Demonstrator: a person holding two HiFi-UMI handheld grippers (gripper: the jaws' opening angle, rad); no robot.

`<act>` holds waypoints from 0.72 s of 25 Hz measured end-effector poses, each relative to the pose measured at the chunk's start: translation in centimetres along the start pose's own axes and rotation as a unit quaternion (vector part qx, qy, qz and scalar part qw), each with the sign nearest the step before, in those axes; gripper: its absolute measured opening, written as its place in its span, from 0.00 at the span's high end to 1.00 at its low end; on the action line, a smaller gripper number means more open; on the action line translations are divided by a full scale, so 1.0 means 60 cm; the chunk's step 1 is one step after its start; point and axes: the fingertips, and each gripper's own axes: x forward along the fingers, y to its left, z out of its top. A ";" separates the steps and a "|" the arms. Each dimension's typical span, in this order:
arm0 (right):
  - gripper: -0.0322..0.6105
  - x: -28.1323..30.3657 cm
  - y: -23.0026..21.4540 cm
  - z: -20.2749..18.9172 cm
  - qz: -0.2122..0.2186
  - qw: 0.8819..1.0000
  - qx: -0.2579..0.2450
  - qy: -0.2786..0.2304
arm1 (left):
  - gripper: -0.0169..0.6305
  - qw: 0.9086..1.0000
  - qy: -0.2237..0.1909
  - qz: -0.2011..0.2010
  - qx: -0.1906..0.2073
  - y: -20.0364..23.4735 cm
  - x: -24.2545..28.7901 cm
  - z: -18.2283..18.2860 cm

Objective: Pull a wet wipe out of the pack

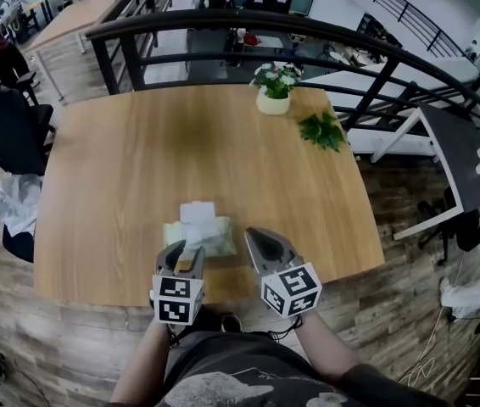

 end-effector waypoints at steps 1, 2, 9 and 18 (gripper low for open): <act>0.91 0.003 0.001 0.000 -0.002 1.000 -0.001 0.002 | 0.74 1.000 0.003 -0.004 0.007 -0.001 0.005 -0.001; 0.91 0.006 0.000 0.000 -0.004 1.000 -0.003 0.003 | 0.71 1.000 0.007 -0.009 0.014 -0.002 0.010 -0.002; 0.91 0.026 -0.008 -0.004 -0.025 1.000 0.006 0.014 | 0.62 0.998 0.021 0.010 0.062 0.015 0.055 -0.001; 0.91 0.048 -0.011 -0.005 -0.030 0.999 0.002 0.026 | 0.66 0.999 0.014 -0.005 0.033 0.033 0.055 0.012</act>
